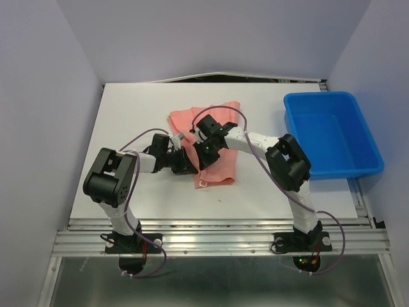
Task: Fold and stack the skirts
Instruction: Fold the skirt
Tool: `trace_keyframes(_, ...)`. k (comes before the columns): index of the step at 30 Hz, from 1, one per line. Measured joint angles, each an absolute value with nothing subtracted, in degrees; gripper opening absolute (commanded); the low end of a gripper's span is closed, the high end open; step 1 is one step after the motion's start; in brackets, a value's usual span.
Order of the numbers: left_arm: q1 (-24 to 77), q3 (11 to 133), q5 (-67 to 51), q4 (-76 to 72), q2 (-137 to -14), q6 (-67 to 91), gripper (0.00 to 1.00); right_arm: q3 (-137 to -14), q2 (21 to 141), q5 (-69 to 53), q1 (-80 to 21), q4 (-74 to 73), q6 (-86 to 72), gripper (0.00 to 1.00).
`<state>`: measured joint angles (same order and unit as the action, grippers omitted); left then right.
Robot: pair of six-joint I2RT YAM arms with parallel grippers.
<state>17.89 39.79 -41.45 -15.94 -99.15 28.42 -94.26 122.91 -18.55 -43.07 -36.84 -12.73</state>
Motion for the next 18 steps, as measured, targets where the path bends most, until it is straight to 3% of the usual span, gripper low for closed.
trace_keyframes(10,17.5,40.4,-41.5,-15.7,-99.0,28.8,0.0,-94.3,120.2,-20.4,-42.1,-36.7,-13.5,0.01)
trace_keyframes(18,17.2,37.8,-40.9,-15.2,-90.3,29.1,0.0,-94.2,120.2,-20.6,-41.6,-36.6,-13.5,0.01)
